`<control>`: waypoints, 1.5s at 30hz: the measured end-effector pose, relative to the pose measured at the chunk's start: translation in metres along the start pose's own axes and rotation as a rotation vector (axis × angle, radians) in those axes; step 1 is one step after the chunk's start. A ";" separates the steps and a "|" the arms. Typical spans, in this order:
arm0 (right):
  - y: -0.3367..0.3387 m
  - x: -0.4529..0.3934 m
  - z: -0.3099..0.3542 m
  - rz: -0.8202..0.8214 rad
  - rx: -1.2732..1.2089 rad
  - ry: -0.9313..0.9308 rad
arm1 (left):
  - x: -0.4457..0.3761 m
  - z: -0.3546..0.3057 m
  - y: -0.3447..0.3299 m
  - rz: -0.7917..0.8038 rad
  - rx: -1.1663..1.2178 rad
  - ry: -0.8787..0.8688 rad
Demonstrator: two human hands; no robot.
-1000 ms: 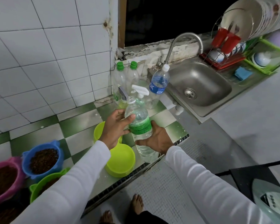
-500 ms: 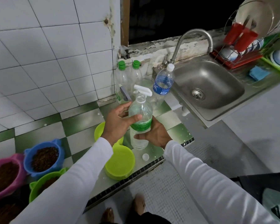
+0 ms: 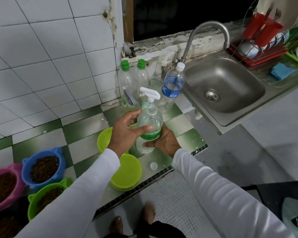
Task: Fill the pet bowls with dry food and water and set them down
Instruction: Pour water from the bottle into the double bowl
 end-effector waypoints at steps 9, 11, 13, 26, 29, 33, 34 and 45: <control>0.000 -0.001 -0.007 0.042 0.046 -0.053 | 0.001 0.002 0.001 0.068 -0.007 -0.021; 0.002 0.001 -0.011 0.035 0.132 -0.081 | 0.002 0.005 0.002 0.074 -0.007 -0.024; 0.002 0.005 -0.022 0.032 0.274 -0.138 | 0.003 0.006 0.003 0.079 -0.003 -0.025; -0.038 0.043 -0.079 0.288 0.894 -0.148 | 0.002 0.005 0.004 0.108 -0.025 -0.034; -0.042 0.045 -0.085 0.299 0.939 -0.095 | 0.002 0.004 0.004 0.113 -0.030 -0.036; -0.048 0.046 -0.092 0.313 0.959 -0.052 | 0.004 0.003 0.003 0.118 -0.029 -0.040; -0.049 0.046 -0.093 0.313 0.962 -0.047 | 0.004 0.003 0.004 0.117 -0.028 -0.039; -0.035 0.048 -0.087 0.094 0.738 -0.069 | 0.003 0.004 0.005 0.112 -0.035 -0.027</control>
Point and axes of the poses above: each hand's wrist, its own x-axis away from the middle knuckle, its own y-axis out of the back of the hand, z = x × y, the point moved 4 cm from there along -x, towards the middle knuckle, and after that the axes turned 4 degrees about x, right-handed, at the moved point
